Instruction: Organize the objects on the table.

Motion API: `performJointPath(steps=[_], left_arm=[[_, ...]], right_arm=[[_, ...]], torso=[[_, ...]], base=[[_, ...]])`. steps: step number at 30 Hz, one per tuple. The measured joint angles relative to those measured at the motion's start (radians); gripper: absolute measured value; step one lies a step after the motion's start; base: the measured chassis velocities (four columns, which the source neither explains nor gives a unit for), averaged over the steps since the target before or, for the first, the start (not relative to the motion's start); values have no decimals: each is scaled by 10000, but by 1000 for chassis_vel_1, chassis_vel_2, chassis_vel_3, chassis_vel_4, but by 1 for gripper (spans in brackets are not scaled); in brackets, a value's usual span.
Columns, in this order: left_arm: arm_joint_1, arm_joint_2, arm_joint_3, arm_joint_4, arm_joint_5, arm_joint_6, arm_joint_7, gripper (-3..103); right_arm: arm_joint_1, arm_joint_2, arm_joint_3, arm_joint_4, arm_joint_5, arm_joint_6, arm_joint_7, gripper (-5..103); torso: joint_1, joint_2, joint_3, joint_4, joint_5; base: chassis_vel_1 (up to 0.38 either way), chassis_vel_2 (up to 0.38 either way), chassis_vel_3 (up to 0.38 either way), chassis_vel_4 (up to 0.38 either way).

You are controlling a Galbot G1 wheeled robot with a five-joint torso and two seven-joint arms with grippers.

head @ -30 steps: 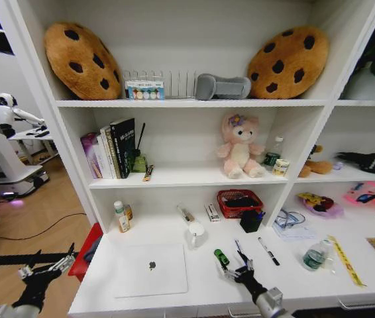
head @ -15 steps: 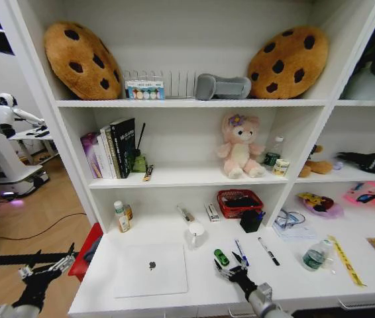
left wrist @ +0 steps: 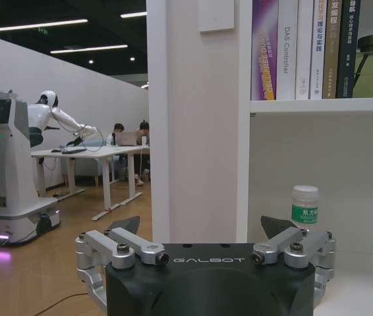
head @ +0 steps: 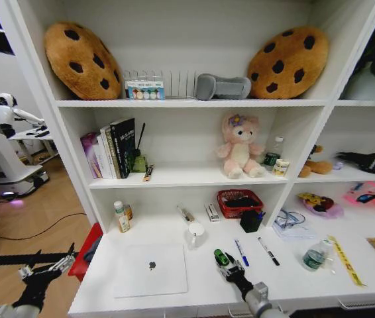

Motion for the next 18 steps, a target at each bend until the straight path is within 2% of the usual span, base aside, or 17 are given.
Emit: performJointPath(steps=[3, 10, 14, 16, 17, 18], left_arm=[[0, 0, 0, 0, 0, 0, 0, 100], [0, 0, 0, 0, 0, -1, 0, 100], [0, 0, 0, 0, 0, -1, 0, 100], [0, 0, 1, -1, 0, -1, 2, 100], [0, 0, 1, -1, 0, -1, 2, 100], [0, 0, 1, -1, 0, -1, 2, 100]], right_arm=[[-57, 212, 10, 43, -70, 18, 85, 37], [-537, 292, 277, 790, -19, -12, 190, 37], [-1210, -63, 833, 1847, 88, -13, 215, 37], [-1733, -255, 1432, 3200, 390, -68, 224, 37], [-1733, -255, 1432, 3200, 390, -68, 224, 37], [-1987, -401, 1901, 4390, 732, -304, 270, 37]], torso=[[0, 0, 0, 0, -1], [0, 0, 0, 1, 3], [0, -1, 0, 0, 1], [0, 0, 0, -2, 0], [0, 0, 0, -2, 0], [-1, 0, 0, -2, -2]], base=[[0, 0, 0, 0], [0, 0, 0, 0], [0, 0, 0, 0], [0, 0, 0, 0], [0, 0, 0, 0], [0, 0, 0, 0]])
